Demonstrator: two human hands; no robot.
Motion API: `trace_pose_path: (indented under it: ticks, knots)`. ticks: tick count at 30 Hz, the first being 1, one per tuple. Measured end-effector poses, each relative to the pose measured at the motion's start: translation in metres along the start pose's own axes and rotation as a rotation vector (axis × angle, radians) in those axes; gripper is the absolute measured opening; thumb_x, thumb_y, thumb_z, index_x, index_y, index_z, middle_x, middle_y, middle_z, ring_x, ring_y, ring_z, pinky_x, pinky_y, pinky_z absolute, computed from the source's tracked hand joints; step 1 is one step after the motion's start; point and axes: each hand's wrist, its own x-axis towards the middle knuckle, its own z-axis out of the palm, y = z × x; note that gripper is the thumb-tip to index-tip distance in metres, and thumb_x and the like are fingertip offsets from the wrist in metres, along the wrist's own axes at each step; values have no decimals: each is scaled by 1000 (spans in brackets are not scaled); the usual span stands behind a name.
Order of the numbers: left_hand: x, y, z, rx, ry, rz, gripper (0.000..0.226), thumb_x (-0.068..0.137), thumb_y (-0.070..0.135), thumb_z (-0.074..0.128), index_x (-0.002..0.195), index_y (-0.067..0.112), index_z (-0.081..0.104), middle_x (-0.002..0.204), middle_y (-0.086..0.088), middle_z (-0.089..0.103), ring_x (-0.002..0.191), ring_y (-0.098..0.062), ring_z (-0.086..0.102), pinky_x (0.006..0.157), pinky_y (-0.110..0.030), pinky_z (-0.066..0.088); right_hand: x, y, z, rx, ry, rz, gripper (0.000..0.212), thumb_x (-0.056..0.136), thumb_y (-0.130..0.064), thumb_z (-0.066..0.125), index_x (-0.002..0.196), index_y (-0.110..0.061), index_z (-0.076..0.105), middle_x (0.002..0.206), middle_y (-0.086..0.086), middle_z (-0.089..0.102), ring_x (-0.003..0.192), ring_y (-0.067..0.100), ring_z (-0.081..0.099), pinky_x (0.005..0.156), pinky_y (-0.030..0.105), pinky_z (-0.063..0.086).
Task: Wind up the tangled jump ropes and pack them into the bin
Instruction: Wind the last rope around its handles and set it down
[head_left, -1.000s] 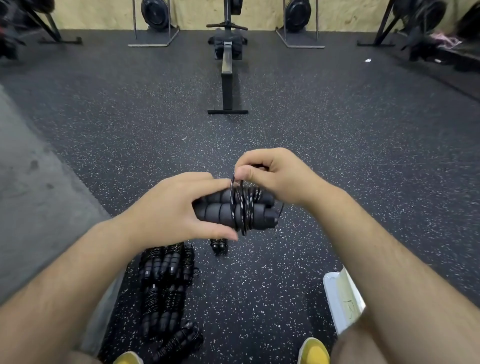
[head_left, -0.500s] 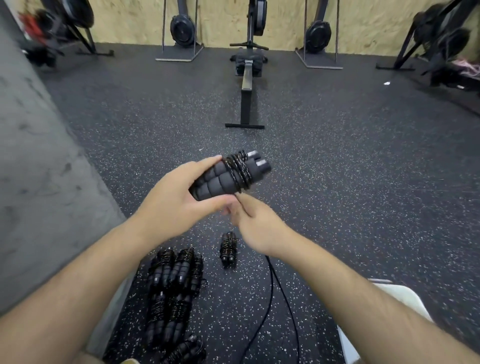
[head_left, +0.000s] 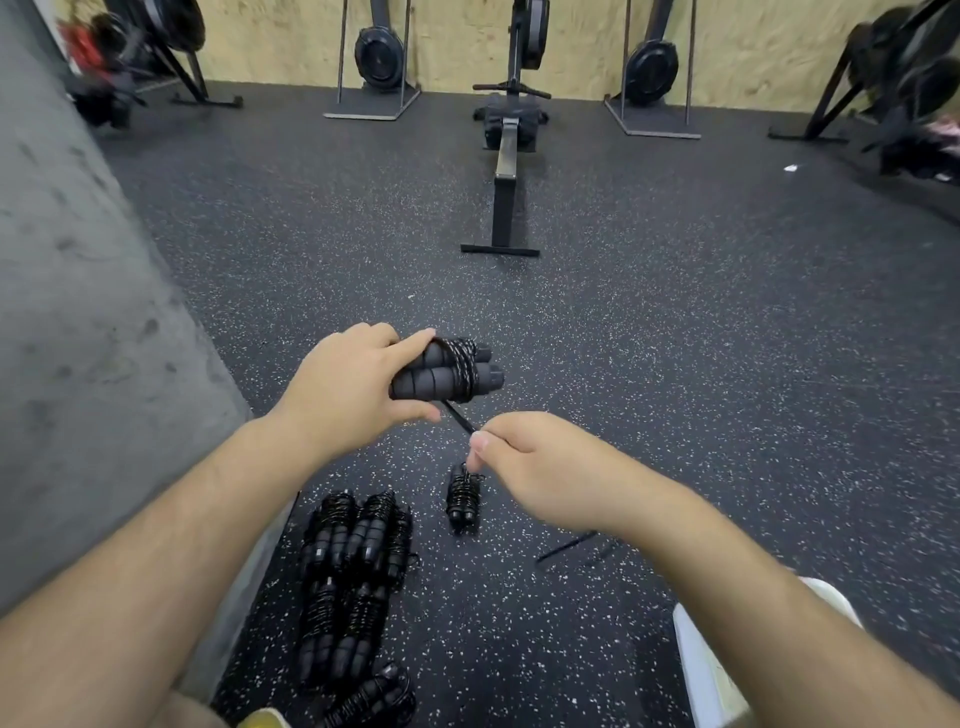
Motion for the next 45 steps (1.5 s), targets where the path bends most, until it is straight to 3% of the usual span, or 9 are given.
trace_pose_path:
  ticks: [7,12,16,21,25,27,32,37,45]
  knots:
    - [1,12,10,73,-103,93,86,66,80,59,138,33,57,100,3,65,83,-30,57,69,-39,48,-4,6,-22,-451,322,-187,23,105,-39,37,105,-25,56,79,-11,53,80,21,54,68,35,40]
    - [-2,27,8,-104,-92,304,81,74,83,52,134,30,58,94,9,60,78,-20,49,67,-36,50,11,27,-38,-449,421,-238,23,104,-37,43,107,-28,63,102,-10,66,92,18,61,75,34,45]
    - [-10,47,-7,-328,-95,391,74,78,73,62,135,25,57,100,13,54,86,-13,46,82,-34,46,17,43,-45,-297,438,-266,16,101,-35,53,95,-30,68,81,-21,62,74,1,53,71,31,43]
    - [-23,67,-38,-567,-93,290,73,76,65,75,137,35,52,106,22,56,107,-9,53,94,-21,39,19,51,-41,64,346,-169,30,102,-41,48,80,-24,57,68,-17,59,64,0,51,67,35,47]
    - [-25,61,-35,-564,-25,170,76,74,67,71,140,39,44,116,25,53,115,0,50,100,-15,35,28,38,-14,212,72,96,23,102,-1,43,98,-9,64,101,6,67,91,17,61,85,28,50]
    - [-19,46,-30,-479,-8,105,86,74,73,68,145,30,44,119,18,54,114,-5,50,102,-27,39,30,31,4,59,76,49,27,104,-6,35,112,-2,60,114,17,63,99,27,56,89,32,44]
    - [-9,10,-16,-352,35,53,97,72,78,58,145,15,49,113,5,56,107,-15,48,98,-33,39,23,7,26,-8,97,-66,35,108,-36,28,112,-18,58,106,0,65,98,20,60,91,39,48]
    - [-5,-10,-6,-244,30,-21,91,71,62,77,143,13,52,111,-4,60,104,-27,51,95,-45,45,9,-1,19,-88,41,-95,35,107,-40,28,104,-22,58,89,-7,61,85,14,57,78,35,47]
    - [-3,-22,17,-156,-80,-21,75,71,52,85,132,19,57,100,0,57,100,-29,53,89,-43,47,-2,9,-13,-395,325,-259,23,101,-39,42,90,-24,56,70,-9,55,68,17,53,63,34,42]
